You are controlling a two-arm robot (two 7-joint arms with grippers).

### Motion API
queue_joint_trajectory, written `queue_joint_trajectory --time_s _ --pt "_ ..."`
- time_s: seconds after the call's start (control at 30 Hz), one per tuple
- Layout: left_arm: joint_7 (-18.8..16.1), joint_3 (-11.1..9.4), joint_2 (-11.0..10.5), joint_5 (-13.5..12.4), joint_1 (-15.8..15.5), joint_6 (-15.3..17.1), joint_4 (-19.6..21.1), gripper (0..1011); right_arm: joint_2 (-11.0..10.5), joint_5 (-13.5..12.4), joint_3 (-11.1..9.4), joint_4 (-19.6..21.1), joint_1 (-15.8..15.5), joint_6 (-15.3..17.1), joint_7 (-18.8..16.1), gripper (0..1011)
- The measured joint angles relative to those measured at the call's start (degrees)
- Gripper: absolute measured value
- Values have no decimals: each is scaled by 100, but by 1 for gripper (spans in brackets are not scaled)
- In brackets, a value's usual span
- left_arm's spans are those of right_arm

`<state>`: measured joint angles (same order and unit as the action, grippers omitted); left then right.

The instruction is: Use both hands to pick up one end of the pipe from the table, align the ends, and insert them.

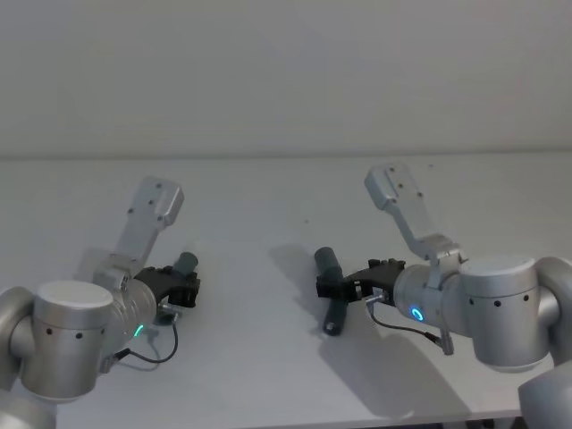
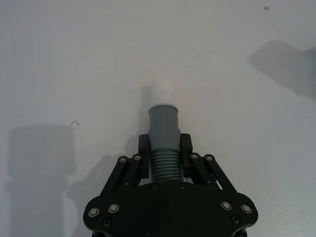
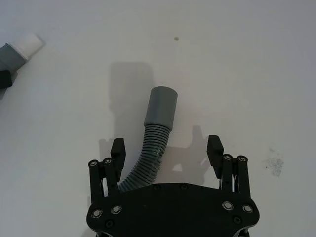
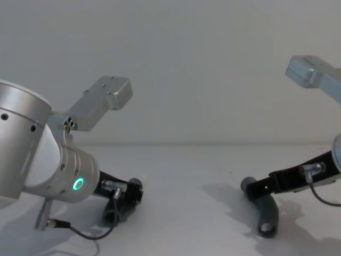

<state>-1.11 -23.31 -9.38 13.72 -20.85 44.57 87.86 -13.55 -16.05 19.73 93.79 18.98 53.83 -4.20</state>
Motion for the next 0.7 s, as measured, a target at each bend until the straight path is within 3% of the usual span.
queue_joint_trajectory --time_s 0.7 --pt "0 0 0 0 0 0 0 321 140 114 123 18 9 191 -8 1002"
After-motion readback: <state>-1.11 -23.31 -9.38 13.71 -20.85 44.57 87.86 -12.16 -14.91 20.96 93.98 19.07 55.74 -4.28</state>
